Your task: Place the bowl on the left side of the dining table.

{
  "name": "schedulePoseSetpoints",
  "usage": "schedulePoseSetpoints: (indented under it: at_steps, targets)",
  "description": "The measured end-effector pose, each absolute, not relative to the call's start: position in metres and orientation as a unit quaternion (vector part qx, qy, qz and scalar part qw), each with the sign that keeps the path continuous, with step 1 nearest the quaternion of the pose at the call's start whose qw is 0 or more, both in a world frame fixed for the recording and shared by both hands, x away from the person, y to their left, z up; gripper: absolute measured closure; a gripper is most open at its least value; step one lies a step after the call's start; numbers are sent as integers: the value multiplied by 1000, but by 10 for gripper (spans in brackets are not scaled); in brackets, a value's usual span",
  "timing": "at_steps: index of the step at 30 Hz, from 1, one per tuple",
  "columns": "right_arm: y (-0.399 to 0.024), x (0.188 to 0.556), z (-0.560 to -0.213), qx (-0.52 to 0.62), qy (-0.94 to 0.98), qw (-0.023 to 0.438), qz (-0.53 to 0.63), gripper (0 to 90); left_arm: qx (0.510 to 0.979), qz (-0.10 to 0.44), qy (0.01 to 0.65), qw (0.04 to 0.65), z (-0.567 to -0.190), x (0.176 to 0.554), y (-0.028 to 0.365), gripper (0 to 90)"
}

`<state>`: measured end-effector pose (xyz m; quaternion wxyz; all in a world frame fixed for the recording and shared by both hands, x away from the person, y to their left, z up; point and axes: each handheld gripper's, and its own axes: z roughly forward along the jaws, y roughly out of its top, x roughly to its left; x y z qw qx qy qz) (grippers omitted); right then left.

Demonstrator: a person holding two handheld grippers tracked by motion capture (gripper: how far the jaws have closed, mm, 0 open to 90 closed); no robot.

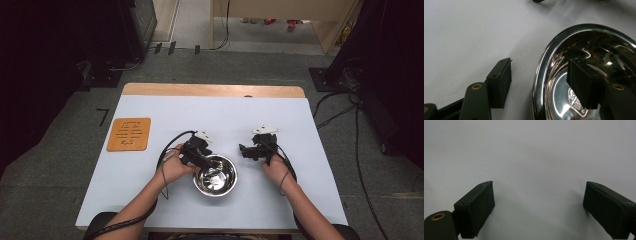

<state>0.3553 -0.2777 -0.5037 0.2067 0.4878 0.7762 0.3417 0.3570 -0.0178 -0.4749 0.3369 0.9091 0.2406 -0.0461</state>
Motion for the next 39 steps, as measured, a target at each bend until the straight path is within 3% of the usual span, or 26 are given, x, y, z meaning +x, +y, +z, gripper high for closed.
schedulePoseSetpoints:
  at_steps: [9, 14, 18, 28, 39]
  targets:
    - [-278, 355, -504, 488, 776, 206, 342, 100, 911, -49, 241, 332, -477, 358, -19, 438]
    - [-278, 355, -504, 488, 776, 207, 342, 100, 913, -53, 238, 328, -476, 356, -20, 530]
    - [-278, 355, -504, 489, 776, 206, 342, 100, 914, -55, 232, 327, -476, 355, -21, 533]
    - [-278, 355, -504, 488, 776, 206, 341, 100, 923, -54, 218, 313, -475, 353, -23, 705]
    - [-278, 355, -504, 488, 776, 206, 341, 100, 912, -88, 226, 330, -470, 357, -18, 775]
